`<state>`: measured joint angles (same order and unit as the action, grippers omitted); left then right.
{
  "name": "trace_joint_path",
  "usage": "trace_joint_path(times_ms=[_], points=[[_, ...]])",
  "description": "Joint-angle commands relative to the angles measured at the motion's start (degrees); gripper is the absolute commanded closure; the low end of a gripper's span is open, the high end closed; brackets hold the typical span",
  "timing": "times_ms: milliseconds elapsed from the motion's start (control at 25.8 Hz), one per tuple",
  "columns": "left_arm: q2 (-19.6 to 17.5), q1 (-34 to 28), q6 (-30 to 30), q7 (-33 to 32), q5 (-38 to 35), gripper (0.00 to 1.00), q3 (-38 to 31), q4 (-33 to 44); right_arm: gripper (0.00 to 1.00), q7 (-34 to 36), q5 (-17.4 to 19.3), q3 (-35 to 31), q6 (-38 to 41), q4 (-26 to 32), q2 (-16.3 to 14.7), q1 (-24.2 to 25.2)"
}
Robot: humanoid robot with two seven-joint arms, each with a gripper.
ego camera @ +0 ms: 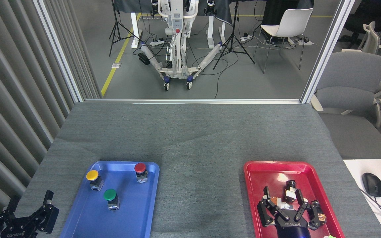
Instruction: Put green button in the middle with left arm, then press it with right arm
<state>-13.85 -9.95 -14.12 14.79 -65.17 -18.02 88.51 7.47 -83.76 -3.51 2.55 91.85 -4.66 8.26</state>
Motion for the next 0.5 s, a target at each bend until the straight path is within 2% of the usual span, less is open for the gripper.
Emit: trace_joint_path(times_ms=[0,116,465], points=[[-0.12,0.29,0.06,0.15,0.13,0.01,-0.17,-0.18,0.00,0.00,0.00,0.00,-0.01,0.08,0.00,0.00],[0.14,0.20,1.38,-0.02,0.39,0.01,-1.32,-0.10,0.00,0.00,0.00,0.00,-0.01,-0.01,0.09,0.00],[0.32,0.37,-0.55,0.77,1.18,0.01,-1.14,-0.62,0.00,0.00,0.00,0.00,-0.01,0.08,0.18,0.00]])
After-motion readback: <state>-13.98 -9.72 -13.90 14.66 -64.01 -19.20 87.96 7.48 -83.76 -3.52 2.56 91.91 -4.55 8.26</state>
